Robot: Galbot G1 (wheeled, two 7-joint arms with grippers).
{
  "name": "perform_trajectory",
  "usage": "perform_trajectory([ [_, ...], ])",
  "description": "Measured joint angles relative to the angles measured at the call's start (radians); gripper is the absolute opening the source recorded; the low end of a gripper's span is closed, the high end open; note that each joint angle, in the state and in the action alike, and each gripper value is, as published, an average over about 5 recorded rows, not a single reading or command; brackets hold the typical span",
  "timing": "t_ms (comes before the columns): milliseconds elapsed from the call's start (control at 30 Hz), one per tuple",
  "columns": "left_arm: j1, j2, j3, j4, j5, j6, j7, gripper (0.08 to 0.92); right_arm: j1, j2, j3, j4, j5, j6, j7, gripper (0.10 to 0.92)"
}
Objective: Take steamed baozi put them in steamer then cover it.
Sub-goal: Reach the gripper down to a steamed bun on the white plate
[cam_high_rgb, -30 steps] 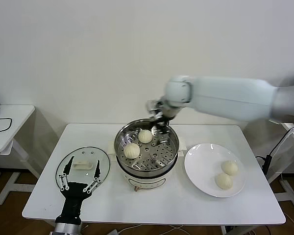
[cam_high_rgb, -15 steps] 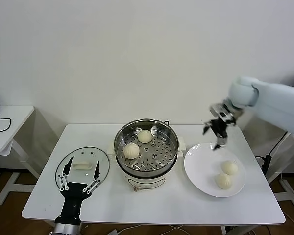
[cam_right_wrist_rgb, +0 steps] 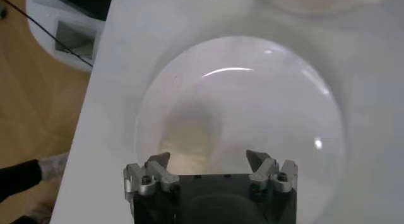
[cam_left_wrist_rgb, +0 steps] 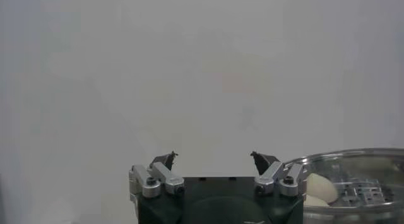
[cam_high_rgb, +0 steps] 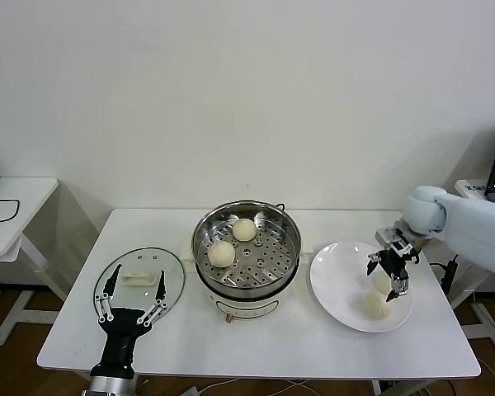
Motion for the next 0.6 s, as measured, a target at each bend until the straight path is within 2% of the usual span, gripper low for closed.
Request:
perform_trajectory([
  [600, 0.001, -0.004, -0.014, 0.004, -0.002, -0.001, -0.002, 0.823, -0.117, 0.009, 0.052, -0.032, -0.062, 0.005, 0.059, 0.811],
])
